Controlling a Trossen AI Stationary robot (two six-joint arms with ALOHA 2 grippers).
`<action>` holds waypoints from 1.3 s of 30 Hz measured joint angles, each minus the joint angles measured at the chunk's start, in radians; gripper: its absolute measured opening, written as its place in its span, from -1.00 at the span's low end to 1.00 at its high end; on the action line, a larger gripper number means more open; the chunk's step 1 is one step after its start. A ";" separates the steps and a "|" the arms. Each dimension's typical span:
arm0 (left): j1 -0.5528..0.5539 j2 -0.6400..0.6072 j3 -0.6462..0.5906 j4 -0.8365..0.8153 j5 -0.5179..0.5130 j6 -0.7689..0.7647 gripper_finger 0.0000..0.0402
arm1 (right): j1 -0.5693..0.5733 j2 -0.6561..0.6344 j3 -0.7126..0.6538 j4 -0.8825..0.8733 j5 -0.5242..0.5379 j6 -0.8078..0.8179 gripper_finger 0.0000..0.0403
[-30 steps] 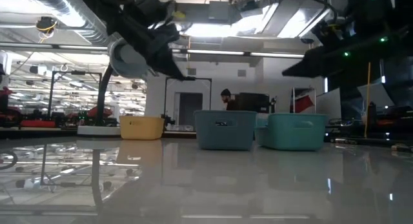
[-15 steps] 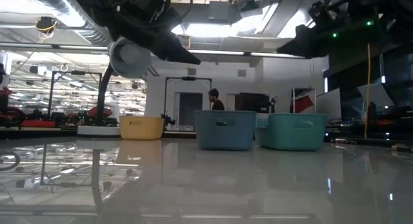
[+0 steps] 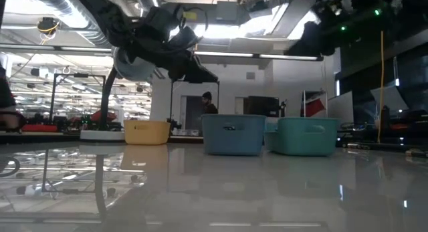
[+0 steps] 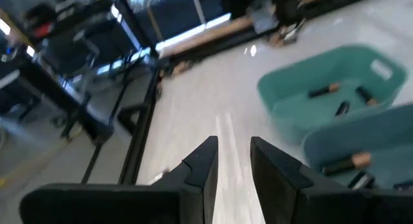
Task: Sort batteries
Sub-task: Put the black battery into the green bin
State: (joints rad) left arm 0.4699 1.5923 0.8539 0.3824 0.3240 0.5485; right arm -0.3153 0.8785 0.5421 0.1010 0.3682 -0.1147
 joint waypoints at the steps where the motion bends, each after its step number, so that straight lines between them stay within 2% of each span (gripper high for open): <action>1: -0.002 0.003 0.000 0.017 0.017 -0.008 -0.59 | 0.000 0.017 0.065 -0.151 0.015 0.021 -0.39; 6: -0.015 0.003 0.000 0.017 0.081 -0.051 -0.59 | 0.000 0.142 0.359 -0.761 -0.048 0.189 -0.39; 9: -0.034 0.006 -0.016 0.028 0.102 -0.094 -0.59 | 0.001 0.224 0.487 -1.111 -0.067 0.286 -0.39; 11: -0.053 0.008 -0.033 0.024 0.103 -0.101 -0.59 | 0.000 0.268 0.524 -1.270 -0.071 0.333 -0.37; 13: -0.072 0.009 -0.044 0.023 0.103 -0.116 -0.59 | 0.000 0.300 0.525 -1.357 -0.101 0.348 -0.30; 19: -0.135 0.009 -0.045 0.028 0.103 -0.140 -0.59 | 0.000 0.392 0.459 -1.395 -0.167 0.292 0.15; 23: -0.165 0.009 -0.045 0.028 0.102 -0.123 -0.59 | 0.000 0.424 0.409 -1.426 -0.286 0.211 0.36; 27: -0.171 0.009 -0.045 0.030 0.094 -0.119 -0.59 | 0.002 0.424 0.338 -1.433 -0.345 0.146 0.39; 31: -0.168 0.009 -0.045 0.030 0.092 -0.111 -0.59 | 0.002 0.424 0.254 -1.402 -0.342 0.065 0.36; 36: -0.166 0.009 -0.045 0.026 0.091 -0.091 -0.59 | 0.002 0.432 0.260 -1.319 -0.340 -0.016 0.35; 39: -0.159 0.008 -0.045 0.024 0.088 -0.093 -0.59 | -0.009 0.439 0.261 -1.303 -0.391 0.037 0.35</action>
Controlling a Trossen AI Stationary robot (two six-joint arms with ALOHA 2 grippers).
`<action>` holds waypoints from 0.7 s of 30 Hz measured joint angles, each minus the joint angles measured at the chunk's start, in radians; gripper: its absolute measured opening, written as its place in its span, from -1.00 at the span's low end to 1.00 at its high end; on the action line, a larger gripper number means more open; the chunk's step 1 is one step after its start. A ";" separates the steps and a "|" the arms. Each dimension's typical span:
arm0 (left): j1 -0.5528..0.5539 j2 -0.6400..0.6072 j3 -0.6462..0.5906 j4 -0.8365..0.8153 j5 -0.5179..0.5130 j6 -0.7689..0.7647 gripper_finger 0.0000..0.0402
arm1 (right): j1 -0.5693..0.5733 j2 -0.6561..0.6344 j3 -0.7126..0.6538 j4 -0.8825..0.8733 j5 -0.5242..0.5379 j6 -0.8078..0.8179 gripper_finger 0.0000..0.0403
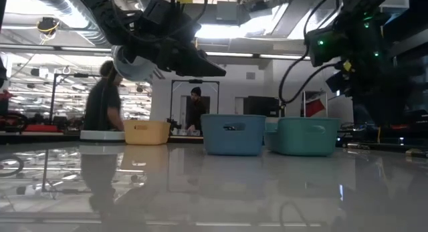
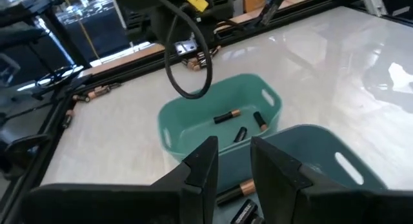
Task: Sort batteries
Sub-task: Put the black battery into the green bin
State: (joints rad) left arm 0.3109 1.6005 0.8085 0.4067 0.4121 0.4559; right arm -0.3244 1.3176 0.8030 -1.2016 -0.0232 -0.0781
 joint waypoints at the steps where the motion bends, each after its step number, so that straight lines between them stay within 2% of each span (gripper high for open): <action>1: 0.003 0.000 0.000 -0.002 -0.001 -0.004 -0.59 | -0.011 0.006 0.000 -0.003 -0.014 0.051 0.35; 5: 0.014 0.000 0.000 -0.009 -0.002 -0.008 -0.59 | -0.039 0.021 -0.001 0.004 -0.041 0.318 0.35; 10: 0.025 -0.001 0.000 -0.008 -0.001 -0.008 -0.59 | -0.017 0.022 -0.018 0.012 -0.068 0.560 0.30; 16: 0.025 -0.002 0.001 -0.027 -0.001 -0.009 -0.59 | 0.030 0.022 -0.113 0.035 -0.079 0.707 0.16; 21: 0.025 -0.002 0.001 -0.030 -0.001 -0.004 -0.59 | 0.052 0.020 -0.191 0.128 -0.104 0.749 0.01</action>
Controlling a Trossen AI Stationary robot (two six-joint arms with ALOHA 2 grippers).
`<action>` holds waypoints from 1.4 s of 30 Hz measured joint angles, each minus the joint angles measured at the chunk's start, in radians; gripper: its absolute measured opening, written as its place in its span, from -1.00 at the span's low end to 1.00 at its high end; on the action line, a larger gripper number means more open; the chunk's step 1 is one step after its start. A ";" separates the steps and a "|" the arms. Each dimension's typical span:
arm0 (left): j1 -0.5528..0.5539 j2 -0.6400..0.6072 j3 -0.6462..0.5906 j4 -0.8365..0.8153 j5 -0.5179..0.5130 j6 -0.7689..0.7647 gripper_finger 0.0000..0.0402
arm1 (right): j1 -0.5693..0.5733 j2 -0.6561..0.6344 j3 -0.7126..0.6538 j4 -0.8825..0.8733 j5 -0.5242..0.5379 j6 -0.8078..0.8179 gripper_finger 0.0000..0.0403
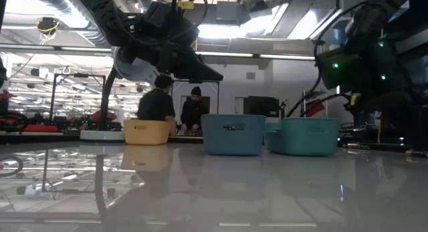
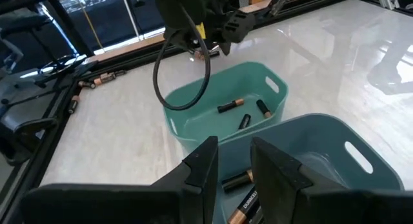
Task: Sort batteries
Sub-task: Put the black battery into the green bin
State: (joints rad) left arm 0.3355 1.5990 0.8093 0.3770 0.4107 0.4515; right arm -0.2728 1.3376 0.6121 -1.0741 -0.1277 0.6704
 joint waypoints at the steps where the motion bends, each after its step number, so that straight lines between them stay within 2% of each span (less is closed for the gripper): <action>1: 0.000 0.000 0.000 0.000 0.000 0.000 -0.59 | 0.001 0.000 -0.009 0.022 -0.001 0.004 -0.02; 7: 0.000 0.000 0.000 0.000 0.000 -0.003 -0.59 | -0.002 -0.002 -0.054 0.062 0.011 0.005 -0.18; 12: 0.000 0.000 0.000 0.001 0.000 -0.002 -0.59 | -0.002 -0.003 -0.059 0.071 -0.023 0.002 -0.22; 17: 0.000 0.000 0.000 0.002 0.000 -0.002 -0.59 | -0.001 0.000 0.003 0.045 -0.083 -0.101 -0.22; 26: 0.000 0.000 0.000 0.001 0.000 -0.004 -0.59 | 0.005 -0.001 0.115 -0.043 -0.077 -0.251 -0.22; 33: 0.000 0.000 0.000 -0.002 0.000 0.000 -0.59 | 0.154 0.000 0.077 0.006 -0.082 -0.309 -0.22; 42: 0.000 0.000 0.000 0.000 0.000 0.001 -0.59 | 0.346 0.025 0.028 0.114 0.033 -0.211 -0.22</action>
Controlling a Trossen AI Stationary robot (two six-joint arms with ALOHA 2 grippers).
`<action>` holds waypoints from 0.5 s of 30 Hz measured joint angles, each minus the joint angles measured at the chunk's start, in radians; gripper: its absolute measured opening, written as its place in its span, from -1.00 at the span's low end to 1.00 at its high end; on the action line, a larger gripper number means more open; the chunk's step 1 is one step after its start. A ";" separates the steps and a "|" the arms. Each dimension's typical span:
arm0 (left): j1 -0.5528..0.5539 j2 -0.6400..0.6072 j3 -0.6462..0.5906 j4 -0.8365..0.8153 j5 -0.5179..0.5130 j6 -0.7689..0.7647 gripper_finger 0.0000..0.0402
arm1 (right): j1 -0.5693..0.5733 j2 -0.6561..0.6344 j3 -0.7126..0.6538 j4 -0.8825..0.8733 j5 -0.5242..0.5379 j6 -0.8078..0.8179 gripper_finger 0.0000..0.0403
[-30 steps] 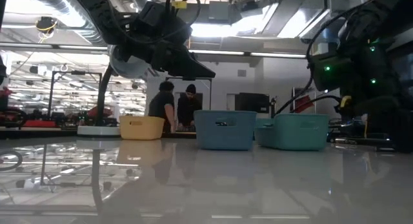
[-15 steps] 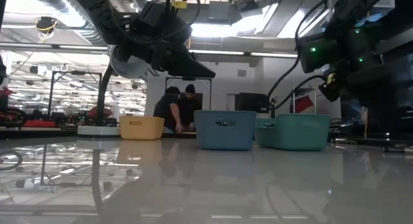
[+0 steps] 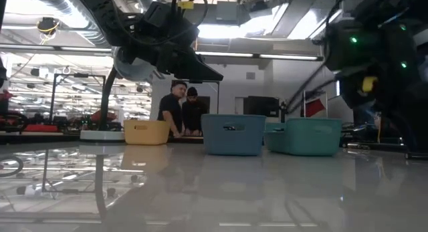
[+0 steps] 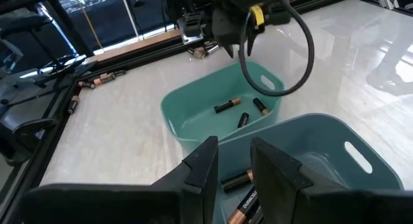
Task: Sort batteries
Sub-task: Put the black battery into the green bin
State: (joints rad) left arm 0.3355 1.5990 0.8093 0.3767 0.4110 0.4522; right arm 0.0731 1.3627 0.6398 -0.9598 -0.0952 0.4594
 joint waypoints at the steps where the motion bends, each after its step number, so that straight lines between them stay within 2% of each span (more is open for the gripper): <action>1: 0.000 0.000 0.000 0.000 0.000 0.000 -0.59 | 0.011 0.006 -0.013 0.013 -0.005 0.008 -0.22; 7: 0.000 0.000 0.000 0.007 0.000 -0.004 -0.59 | 0.040 0.033 -0.068 0.075 -0.003 0.059 -0.29; 10: -0.002 0.000 0.000 0.008 0.000 -0.005 -0.59 | 0.038 0.033 -0.063 0.075 -0.001 0.060 -0.50; 13: -0.002 0.000 0.000 0.009 0.000 -0.007 -0.59 | 0.038 0.030 -0.050 0.073 0.005 0.058 -0.82; 15: -0.002 0.000 0.000 0.009 0.000 -0.007 -0.59 | 0.038 0.031 -0.037 0.059 0.001 0.056 -0.92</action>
State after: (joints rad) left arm 0.3340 1.5990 0.8093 0.3855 0.4114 0.4450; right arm 0.1113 1.3933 0.6027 -0.9007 -0.0940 0.5156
